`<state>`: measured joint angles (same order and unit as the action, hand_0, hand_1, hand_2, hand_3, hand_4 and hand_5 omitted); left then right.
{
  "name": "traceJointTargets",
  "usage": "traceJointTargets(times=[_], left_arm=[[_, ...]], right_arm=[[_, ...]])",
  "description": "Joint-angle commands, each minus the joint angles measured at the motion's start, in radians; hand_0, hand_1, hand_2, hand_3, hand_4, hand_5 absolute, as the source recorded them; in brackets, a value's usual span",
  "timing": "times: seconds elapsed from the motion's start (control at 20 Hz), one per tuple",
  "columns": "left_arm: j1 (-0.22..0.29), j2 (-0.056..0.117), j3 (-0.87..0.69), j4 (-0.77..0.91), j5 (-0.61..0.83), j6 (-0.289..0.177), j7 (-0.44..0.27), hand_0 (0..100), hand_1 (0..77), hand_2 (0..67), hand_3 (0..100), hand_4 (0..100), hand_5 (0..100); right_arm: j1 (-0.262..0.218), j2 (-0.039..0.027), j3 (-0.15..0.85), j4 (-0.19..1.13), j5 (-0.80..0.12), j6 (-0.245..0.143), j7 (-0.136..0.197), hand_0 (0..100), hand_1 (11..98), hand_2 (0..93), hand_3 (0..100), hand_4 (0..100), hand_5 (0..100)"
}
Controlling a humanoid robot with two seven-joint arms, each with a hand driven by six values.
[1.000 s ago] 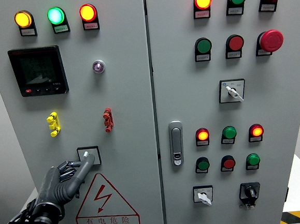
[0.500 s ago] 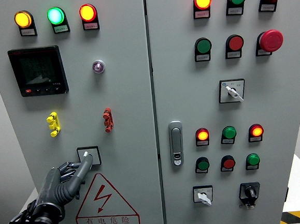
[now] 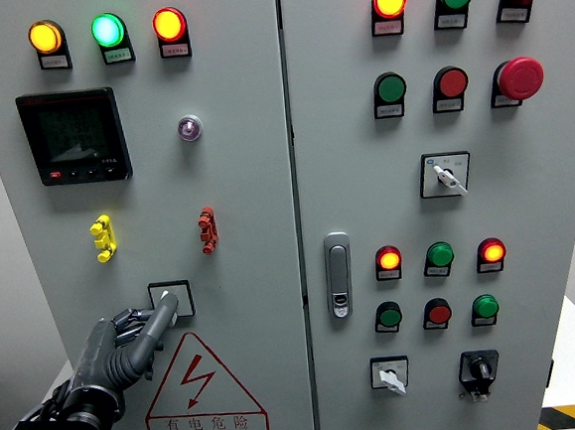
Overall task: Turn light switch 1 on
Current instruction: 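Twist the rotary switch knob clockwise with the left hand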
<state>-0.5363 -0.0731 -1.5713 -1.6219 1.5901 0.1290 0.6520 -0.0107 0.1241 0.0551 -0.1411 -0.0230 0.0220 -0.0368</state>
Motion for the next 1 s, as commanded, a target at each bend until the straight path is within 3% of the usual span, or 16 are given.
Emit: traceJointTargets(times=[0.0, 0.7, 0.95], left_arm=[[-0.002, 0.003, 0.001, -0.001, 0.001, 0.0, 0.005, 10, 44.9, 52.8, 89, 100, 93], [-0.013, 0.003, 0.001, 0.007, 0.001, 0.0, 0.009, 1, 47.1, 52.8, 89, 100, 93], [-0.019, 0.004, 0.002, 0.016, 0.001, -0.002, 0.011, 2, 48.3, 52.9, 89, 100, 93]], right_arm=[[0.0, 0.0001, 0.0, 0.0, 0.0, 0.0, 0.0, 0, 19.8, 0.0, 20, 19, 11], [0.0, 0.0001, 0.0, 0.002, 0.0, 0.001, 0.0, 0, 19.5, 0.0, 20, 19, 11], [0.0, 0.0001, 0.0, 0.0, 0.0, 0.001, 0.0, 0, 19.2, 0.0, 20, 19, 11]])
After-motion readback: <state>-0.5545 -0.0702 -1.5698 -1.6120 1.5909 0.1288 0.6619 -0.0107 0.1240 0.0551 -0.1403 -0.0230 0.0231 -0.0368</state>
